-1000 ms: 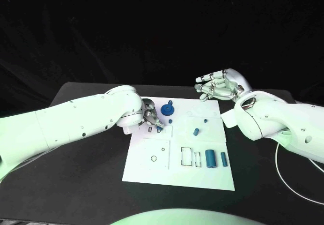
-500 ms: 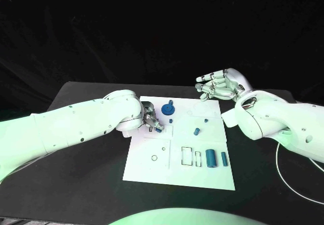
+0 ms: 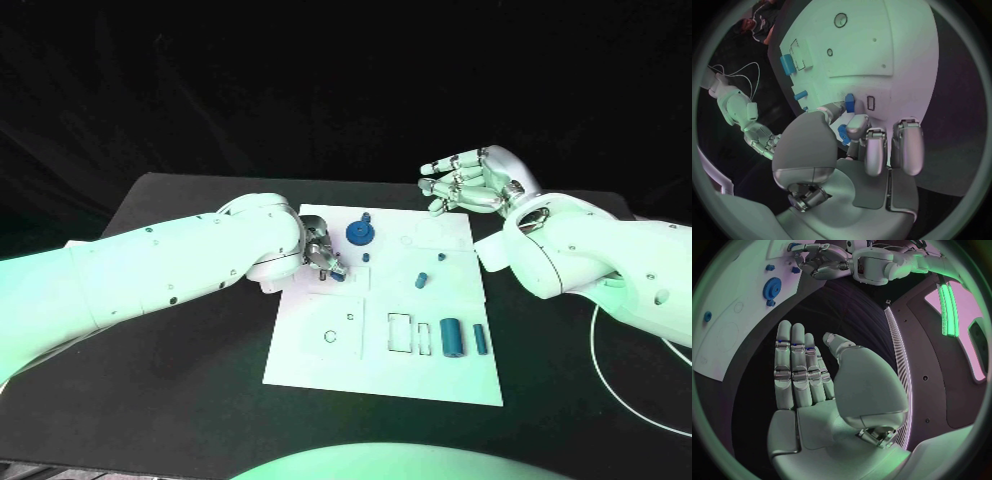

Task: Assemble the parts on the task board

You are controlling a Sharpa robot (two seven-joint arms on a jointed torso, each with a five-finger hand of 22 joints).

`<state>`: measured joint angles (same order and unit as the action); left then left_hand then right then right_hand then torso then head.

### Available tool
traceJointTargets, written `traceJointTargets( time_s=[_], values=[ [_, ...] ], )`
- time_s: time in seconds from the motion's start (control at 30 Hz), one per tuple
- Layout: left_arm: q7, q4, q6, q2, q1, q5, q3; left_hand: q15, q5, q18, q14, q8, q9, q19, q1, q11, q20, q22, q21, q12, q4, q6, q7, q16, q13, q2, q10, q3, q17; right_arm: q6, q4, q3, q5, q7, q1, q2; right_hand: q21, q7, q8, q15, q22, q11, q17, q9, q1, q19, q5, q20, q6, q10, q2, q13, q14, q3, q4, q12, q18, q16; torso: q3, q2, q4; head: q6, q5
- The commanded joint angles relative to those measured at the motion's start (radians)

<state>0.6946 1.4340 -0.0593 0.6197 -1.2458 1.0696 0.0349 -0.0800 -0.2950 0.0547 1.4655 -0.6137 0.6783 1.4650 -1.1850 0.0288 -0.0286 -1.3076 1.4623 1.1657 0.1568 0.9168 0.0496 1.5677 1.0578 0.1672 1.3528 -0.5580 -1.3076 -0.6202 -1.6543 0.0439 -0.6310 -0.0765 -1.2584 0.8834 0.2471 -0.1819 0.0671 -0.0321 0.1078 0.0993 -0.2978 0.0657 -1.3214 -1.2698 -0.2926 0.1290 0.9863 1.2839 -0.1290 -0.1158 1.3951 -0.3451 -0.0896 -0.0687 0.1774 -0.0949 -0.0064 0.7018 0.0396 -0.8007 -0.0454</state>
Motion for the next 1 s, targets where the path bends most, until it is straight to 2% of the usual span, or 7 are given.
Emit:
traceJointTargets(
  time_s=[0.03,0.33,0.7,0.83,1.0],
  values=[
    [0.04,0.005,0.031,0.002,0.004,0.022,0.002,-0.005,-0.005,-0.018,0.105,-0.007,0.001,0.037,0.001,0.001,0.005,-0.116,0.007,0.007,-0.172,0.003,-0.003,0.003,0.003,-0.009,0.006,-0.178,-0.263,0.01,0.0,0.0,0.002,-0.007,0.001,-0.001,-0.004,0.0,-0.001,0.0,-0.002,0.001,0.002,0.001,0.002,-0.008,-0.004,0.0,0.003,0.001,0.004,0.001,0.006,0.0,0.003,0.004,0.006,0.007,0.0002,0.0,-0.0004,0.0,0.0],
    [0.045,0.005,0.026,0.002,0.009,0.025,0.002,-0.006,-0.007,-0.019,0.105,-0.008,0.001,0.039,0.002,0.001,0.005,-0.12,0.01,0.007,-0.173,0.003,-0.003,0.003,0.002,-0.009,0.006,-0.178,-0.263,0.013,0.001,0.0,0.008,-0.007,0.001,-0.002,-0.006,-0.001,-0.001,0.0,-0.002,0.001,0.002,0.001,0.004,-0.009,-0.005,0.0,0.004,0.001,0.004,0.002,0.006,0.001,0.002,0.004,0.006,0.008,0.0001,0.0,-0.0003,0.0,-0.001],
    [0.028,0.023,0.063,0.009,0.015,0.061,0.001,-0.007,-0.019,-0.021,0.105,-0.01,0.005,0.043,0.005,0.003,0.007,-0.127,0.015,0.01,-0.177,0.006,-0.005,0.003,0.005,-0.004,0.011,-0.183,-0.263,0.016,0.002,0.0,0.014,-0.008,0.002,-0.002,-0.007,-0.001,-0.001,0.0,-0.003,0.001,0.002,0.001,0.006,-0.009,-0.006,0.001,0.004,0.001,0.004,0.003,0.006,0.002,0.001,0.004,0.006,0.008,0.0001,0.0,-0.001,0.0,-0.003],
    [0.023,0.036,0.074,0.013,0.019,0.068,0.001,-0.008,-0.021,-0.021,0.105,-0.01,0.006,0.043,0.005,0.003,0.007,-0.128,0.016,0.01,-0.178,0.007,-0.005,0.003,0.006,-0.003,0.011,-0.184,-0.263,0.018,0.002,0.0,0.016,-0.008,0.003,-0.002,-0.008,-0.001,-0.001,-0.001,-0.004,0.001,0.003,0.001,0.008,-0.01,-0.007,0.001,0.004,0.001,0.004,0.003,0.007,0.003,-0.001,0.003,0.006,0.009,0.0012,0.0,-0.0005,-0.002,-0.002],
    [0.031,0.044,0.049,0.016,0.022,0.084,0.001,-0.008,-0.024,-0.021,0.105,-0.011,0.006,0.044,0.006,0.003,0.008,-0.13,0.017,0.009,-0.179,0.007,-0.006,0.003,0.004,-0.002,0.011,-0.185,-0.263,0.021,0.003,0.0,0.018,-0.008,0.004,-0.002,-0.008,-0.001,-0.001,-0.001,-0.004,0.001,0.003,0.001,0.008,-0.01,-0.007,0.001,0.004,0.001,0.004,0.003,0.007,0.003,-0.001,0.003,0.006,0.009,0.0015,0.0,-0.0012,-0.003,-0.004]
  ],
)
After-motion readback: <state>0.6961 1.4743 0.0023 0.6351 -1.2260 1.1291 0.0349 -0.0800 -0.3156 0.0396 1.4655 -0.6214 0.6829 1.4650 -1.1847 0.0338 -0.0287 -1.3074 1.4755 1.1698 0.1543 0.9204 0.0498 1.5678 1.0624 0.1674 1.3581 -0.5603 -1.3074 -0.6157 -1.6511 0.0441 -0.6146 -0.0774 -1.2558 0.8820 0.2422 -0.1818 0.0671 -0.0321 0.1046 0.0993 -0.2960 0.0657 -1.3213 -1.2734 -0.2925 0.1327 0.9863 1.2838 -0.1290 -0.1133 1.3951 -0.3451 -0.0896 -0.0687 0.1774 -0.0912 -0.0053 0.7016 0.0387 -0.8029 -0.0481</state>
